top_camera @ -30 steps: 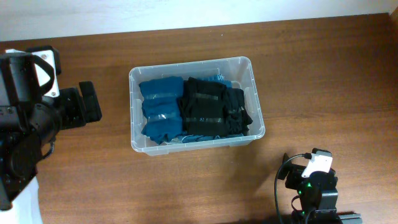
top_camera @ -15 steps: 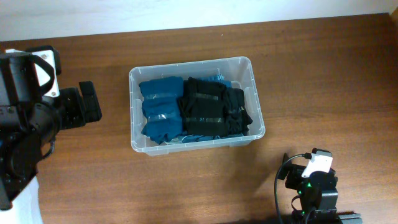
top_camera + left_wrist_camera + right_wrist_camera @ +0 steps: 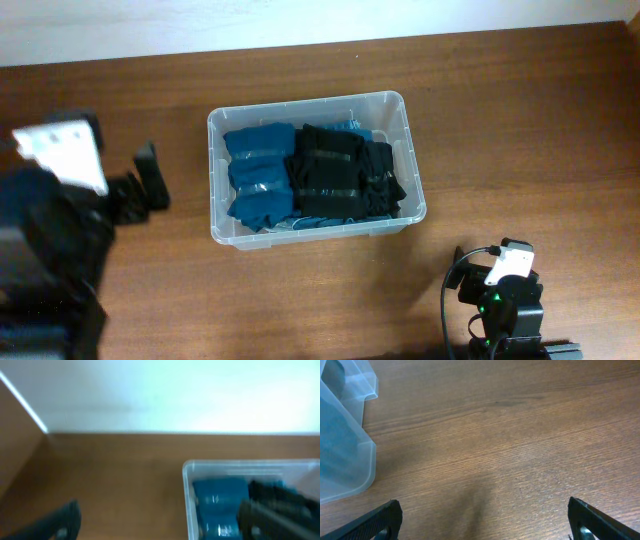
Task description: Pack container
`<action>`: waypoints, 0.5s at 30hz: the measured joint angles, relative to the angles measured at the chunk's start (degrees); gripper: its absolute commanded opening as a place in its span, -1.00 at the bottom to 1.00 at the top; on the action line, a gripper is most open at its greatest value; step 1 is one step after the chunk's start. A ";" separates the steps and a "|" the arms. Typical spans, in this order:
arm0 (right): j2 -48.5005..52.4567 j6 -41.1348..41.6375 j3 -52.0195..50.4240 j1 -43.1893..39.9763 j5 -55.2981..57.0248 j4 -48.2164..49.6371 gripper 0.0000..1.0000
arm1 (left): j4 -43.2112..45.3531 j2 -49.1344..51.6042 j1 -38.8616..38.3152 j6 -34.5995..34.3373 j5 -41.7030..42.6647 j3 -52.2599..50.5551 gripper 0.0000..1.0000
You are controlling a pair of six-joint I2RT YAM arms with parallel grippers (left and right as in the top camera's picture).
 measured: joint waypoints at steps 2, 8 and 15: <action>0.00 0.02 0.00 0.00 0.00 0.00 0.97 | 4.11 -5.51 0.00 0.50 0.92 -10.34 0.99; -0.02 0.02 0.00 0.04 -0.04 0.02 0.97 | 9.25 -21.77 0.00 1.09 2.58 -36.33 0.99; 0.00 -0.02 0.00 0.04 -0.04 0.02 0.97 | 12.26 -38.62 0.00 1.27 4.68 -53.40 0.99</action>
